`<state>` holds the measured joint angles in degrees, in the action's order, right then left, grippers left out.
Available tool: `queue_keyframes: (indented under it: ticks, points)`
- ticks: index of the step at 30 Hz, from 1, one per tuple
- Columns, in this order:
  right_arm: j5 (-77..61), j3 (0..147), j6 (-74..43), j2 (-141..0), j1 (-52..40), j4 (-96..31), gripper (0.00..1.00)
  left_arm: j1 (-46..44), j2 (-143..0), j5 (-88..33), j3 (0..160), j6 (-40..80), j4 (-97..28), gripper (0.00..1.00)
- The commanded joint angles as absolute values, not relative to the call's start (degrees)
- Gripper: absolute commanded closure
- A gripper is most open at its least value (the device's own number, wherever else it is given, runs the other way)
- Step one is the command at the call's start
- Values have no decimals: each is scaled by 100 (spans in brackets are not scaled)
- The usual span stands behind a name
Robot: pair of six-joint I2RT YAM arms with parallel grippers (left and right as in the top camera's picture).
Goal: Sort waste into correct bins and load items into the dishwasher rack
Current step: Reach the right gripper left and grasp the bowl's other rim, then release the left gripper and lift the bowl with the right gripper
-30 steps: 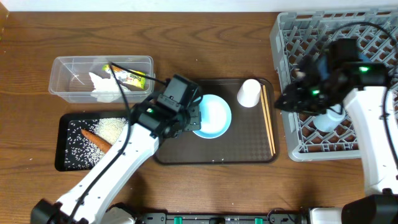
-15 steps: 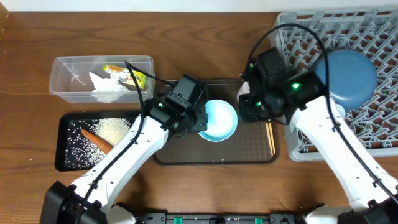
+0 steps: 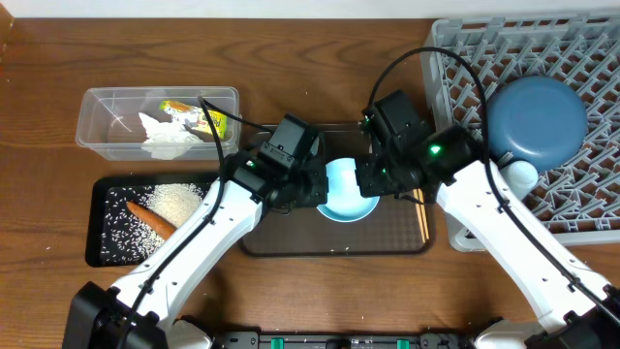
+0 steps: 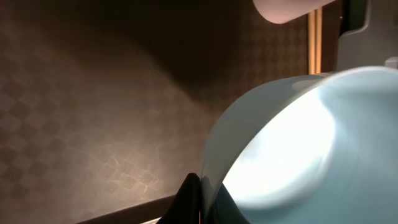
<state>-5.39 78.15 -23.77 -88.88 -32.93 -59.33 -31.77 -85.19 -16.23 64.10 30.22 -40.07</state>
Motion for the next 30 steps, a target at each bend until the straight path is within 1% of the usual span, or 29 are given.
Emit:
queue_keyframes:
  ticks: [1, 9, 12, 16, 19, 23, 28, 30]
  points:
    - [-235, 7516, -2484, -8886, -3382, -5822, 64, -3063, -8519, -1778, 6399, 3072, -3975, 94]
    - [-172, 7636, -2425, -8882, -3371, -5612, 59, -3017, -8519, -1776, 6399, 3072, -3983, 94]
    - [-172, 7835, -2408, -8871, -3367, -5714, 59, -3017, -8519, -1776, 6399, 3070, -3997, 94]
    - [-167, 7885, -2416, -8877, -3371, -5920, 63, -3017, -8519, -1774, 6399, 3070, -3994, 94]
    - [-172, 7769, -2436, -8888, -3387, -5983, 73, -3017, -8519, -1774, 6399, 3070, -3981, 94]
    - [-148, 7470, -2530, -8890, -3428, -5876, 75, -3017, -8519, -1776, 6399, 3072, -3918, 94]
    - [-152, 7203, -2569, -8890, -3430, -5596, 75, -3017, -8519, -1778, 6399, 3072, -3889, 94]
    - [-150, 7205, -2567, -8888, -3430, -5566, 79, -3017, -8519, -1778, 6399, 3072, -3892, 94]
